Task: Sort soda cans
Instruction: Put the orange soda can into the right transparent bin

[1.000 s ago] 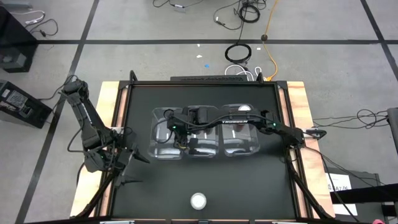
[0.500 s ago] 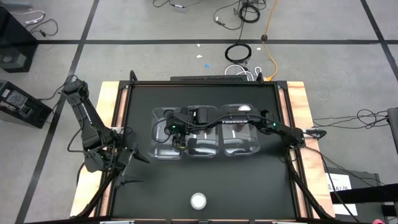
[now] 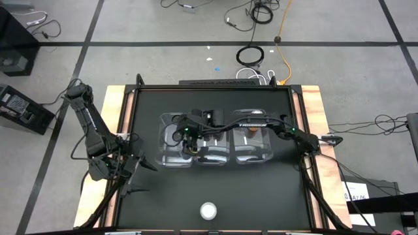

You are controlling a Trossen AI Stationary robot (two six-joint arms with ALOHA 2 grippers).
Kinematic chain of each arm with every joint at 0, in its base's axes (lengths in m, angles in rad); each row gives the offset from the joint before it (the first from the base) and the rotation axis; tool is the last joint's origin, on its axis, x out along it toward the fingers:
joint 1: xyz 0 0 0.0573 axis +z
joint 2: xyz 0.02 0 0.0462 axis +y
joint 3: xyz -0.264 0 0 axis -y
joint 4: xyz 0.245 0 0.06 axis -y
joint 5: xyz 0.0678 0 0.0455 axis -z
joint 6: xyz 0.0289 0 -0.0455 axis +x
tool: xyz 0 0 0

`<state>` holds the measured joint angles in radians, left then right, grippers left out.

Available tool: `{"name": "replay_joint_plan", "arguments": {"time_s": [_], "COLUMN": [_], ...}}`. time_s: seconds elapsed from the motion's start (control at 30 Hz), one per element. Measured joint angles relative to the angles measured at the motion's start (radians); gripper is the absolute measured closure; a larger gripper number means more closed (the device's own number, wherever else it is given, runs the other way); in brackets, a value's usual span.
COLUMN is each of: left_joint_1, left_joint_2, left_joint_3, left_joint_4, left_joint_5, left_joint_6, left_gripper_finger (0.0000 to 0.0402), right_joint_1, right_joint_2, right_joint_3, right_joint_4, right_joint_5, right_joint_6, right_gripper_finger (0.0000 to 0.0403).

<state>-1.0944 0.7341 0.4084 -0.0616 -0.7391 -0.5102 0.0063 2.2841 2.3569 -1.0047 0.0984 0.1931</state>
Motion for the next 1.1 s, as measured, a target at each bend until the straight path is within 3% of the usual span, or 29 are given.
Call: {"name": "replay_joint_plan", "arguments": {"time_s": [0.3,0.47,0.57,1.1], "left_joint_1": [0.002,0.002,0.002,0.002], "left_joint_2": [0.000,0.000,0.000,0.000], "left_joint_3": [0.000,0.000,0.000,0.000], "left_joint_4": [0.000,0.000,0.000,0.000], "left_joint_5": [-0.090,-0.115,-0.115,-0.115], "left_joint_6": [0.002,0.002,0.002,0.002], "left_gripper_finger": [0.0015,0.0015,0.0015,0.0015], "right_joint_1": [0.033,0.122,0.182,0.440], "right_joint_2": [-0.115,-0.144,-0.157,-0.166], "right_joint_3": [0.000,-0.001,-0.001,-0.001], "right_joint_4": [-0.205,-0.281,-0.299,-0.317], "right_joint_5": [0.013,0.128,0.167,0.166], "right_joint_6": [0.070,0.091,0.129,0.324], "right_gripper_finger": [0.0103,0.0103,0.0103,0.0103]}}
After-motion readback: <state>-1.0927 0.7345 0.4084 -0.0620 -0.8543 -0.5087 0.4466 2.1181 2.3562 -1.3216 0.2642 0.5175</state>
